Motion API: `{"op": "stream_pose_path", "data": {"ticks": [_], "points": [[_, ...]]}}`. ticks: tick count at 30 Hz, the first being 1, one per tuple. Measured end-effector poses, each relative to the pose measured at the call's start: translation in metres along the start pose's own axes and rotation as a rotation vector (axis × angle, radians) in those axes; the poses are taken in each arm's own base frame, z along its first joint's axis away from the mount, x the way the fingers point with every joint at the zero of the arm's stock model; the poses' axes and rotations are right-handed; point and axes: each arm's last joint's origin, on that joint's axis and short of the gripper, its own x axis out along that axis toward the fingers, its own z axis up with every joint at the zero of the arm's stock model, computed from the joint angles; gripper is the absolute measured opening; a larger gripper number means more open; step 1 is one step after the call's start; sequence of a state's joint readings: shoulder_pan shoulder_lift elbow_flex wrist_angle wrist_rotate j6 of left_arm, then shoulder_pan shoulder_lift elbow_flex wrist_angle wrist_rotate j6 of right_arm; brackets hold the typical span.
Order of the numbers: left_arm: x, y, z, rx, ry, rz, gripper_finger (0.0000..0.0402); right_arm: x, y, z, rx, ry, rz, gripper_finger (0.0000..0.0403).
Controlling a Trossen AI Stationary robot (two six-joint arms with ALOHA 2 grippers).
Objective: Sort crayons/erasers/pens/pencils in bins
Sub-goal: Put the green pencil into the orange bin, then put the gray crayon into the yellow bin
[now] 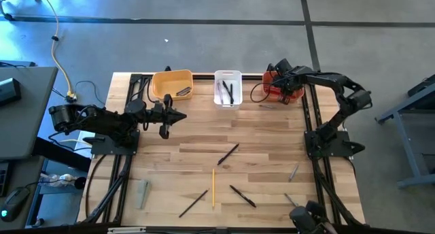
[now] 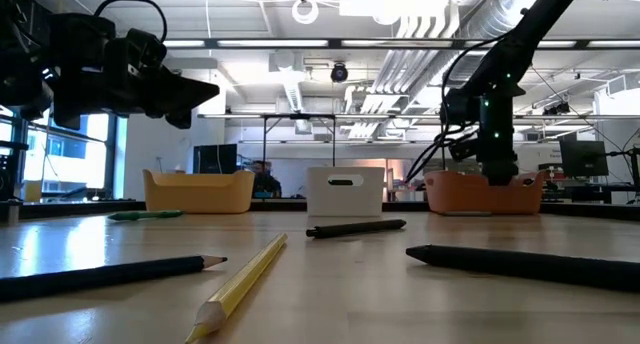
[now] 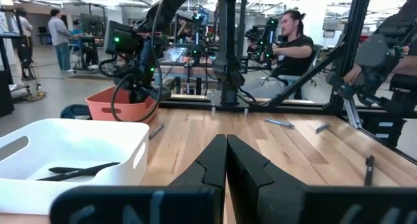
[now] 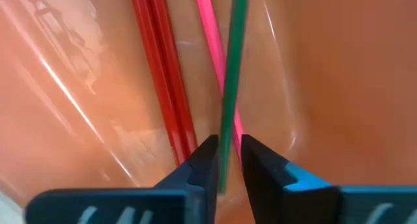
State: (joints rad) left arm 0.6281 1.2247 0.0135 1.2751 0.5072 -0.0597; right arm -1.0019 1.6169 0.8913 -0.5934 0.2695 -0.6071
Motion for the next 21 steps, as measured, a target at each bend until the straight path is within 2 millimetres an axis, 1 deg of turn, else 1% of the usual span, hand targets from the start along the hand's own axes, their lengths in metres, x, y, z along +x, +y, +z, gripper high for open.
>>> {"op": "stream_pose_path", "data": {"ticks": [5, 9, 12, 17, 18, 21], "points": [[0.0, 0.0, 0.0, 0.0, -0.001, 0.007, 0.0, -0.002, 0.0, 0.0, -0.001, 0.004, -0.017, 0.0093], [0.0, 0.0, 0.0, 0.0, -0.001, 0.011, 0.0, -0.016, -0.001, 0.0, 0.024, -0.035, -0.064, 0.0094], [0.0, 0.0, 0.0, 0.0, -0.001, 0.013, 0.0, -0.035, -0.001, -0.001, 0.078, -0.09, -0.1, 0.0073], [0.0, 0.001, 0.0, 0.001, -0.002, 0.021, 0.0, -0.066, 0.006, -0.008, 0.205, -0.248, -0.064, 0.001], [0.0, 0.001, 0.0, 0.001, -0.002, 0.022, 0.0, -0.071, 0.009, -0.01, 0.23, -0.282, -0.063, 0.0006], [0.0, 0.001, 0.0, 0.001, -0.002, 0.022, 0.0, -0.079, 0.025, -0.016, 0.29, -0.389, -0.057, 0.0011]]}}
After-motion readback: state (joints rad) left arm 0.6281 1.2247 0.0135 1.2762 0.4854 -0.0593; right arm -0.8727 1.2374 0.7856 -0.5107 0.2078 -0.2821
